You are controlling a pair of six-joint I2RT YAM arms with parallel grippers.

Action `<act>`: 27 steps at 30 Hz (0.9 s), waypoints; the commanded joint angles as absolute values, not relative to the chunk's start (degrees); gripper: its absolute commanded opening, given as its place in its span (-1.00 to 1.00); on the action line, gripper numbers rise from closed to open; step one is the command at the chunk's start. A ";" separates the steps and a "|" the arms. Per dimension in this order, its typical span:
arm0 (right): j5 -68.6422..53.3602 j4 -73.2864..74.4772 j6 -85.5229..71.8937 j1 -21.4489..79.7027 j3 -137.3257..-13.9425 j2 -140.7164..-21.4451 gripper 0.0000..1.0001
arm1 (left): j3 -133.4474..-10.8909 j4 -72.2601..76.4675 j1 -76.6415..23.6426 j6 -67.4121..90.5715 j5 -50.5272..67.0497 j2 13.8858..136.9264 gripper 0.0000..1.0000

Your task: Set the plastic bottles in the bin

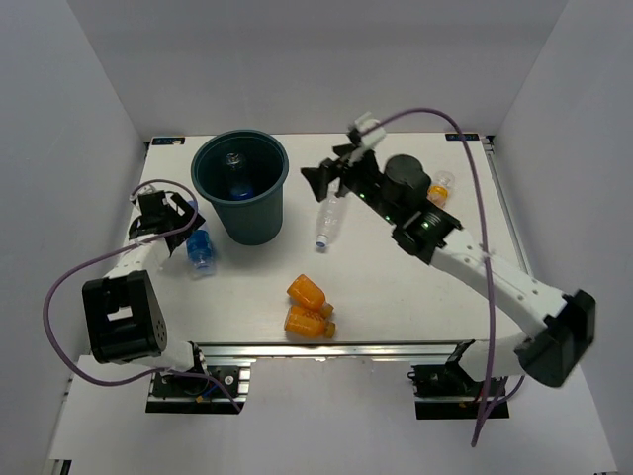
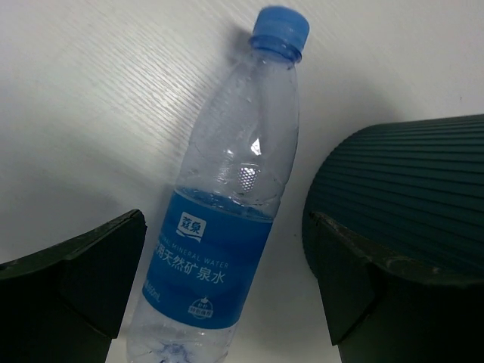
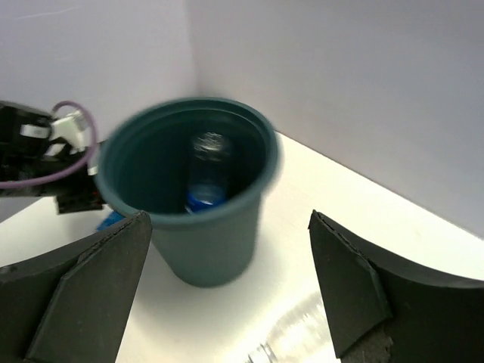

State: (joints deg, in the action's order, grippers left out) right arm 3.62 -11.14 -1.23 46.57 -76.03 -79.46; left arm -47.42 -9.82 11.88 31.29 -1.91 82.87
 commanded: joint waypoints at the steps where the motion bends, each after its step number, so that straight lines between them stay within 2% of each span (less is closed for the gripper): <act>1: 13.52 -14.51 -4.38 43.87 -65.79 -72.97 0.79 | -48.60 -6.77 11.78 30.23 3.95 84.63 0.96; 6: 10.56 -13.88 -9.66 37.46 -54.51 -66.46 0.79 | -48.08 -2.55 11.69 30.33 7.47 89.03 0.96; 10: 6.33 -13.36 -15.63 32.79 -47.74 -65.48 0.79 | -49.65 -5.35 11.78 29.01 4.84 92.11 0.95; 13: 4.84 -13.27 -18.27 29.01 -45.00 -64.51 0.79 | -50.62 -9.14 11.78 28.39 -2.09 91.32 0.70; 17: 2.38 -14.84 -17.94 26.37 -42.72 -63.37 0.79 | -49.13 -8.53 11.78 28.65 -2.73 85.98 -0.03; 18: 2.03 -15.38 -17.41 26.11 -42.28 -63.28 0.79 | -49.04 -8.79 11.78 28.91 -2.99 84.83 -0.10; 22: 1.76 -15.03 -16.44 25.05 -41.31 -63.37 0.79 | -51.23 -13.17 11.78 31.37 -10.70 78.51 -0.20; 27: 0.44 -13.36 -14.15 23.20 -41.05 -62.14 0.79 | -58.70 -19.59 11.60 34.71 -18.18 68.31 -0.22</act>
